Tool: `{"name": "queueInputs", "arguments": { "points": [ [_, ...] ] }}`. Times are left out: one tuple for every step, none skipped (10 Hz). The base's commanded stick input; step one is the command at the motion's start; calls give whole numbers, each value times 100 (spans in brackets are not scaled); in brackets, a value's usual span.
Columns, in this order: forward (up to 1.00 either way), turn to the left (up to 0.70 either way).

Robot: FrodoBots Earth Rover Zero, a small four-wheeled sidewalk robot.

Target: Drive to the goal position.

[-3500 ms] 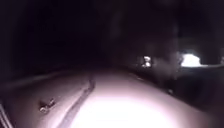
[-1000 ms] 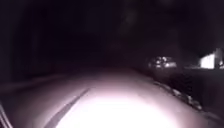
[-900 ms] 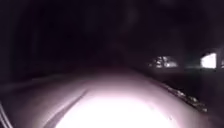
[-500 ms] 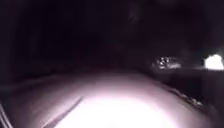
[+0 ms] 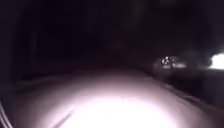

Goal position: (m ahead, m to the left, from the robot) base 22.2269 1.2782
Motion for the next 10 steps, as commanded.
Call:
{"name": "queueInputs", "arguments": {
  "points": [
    [100,0],
    [100,0],
    [100,0],
    [100,0],
    [100,0],
    [100,0],
    [100,0],
    [100,0],
    [100,0],
    [100,0]
  ]
}}
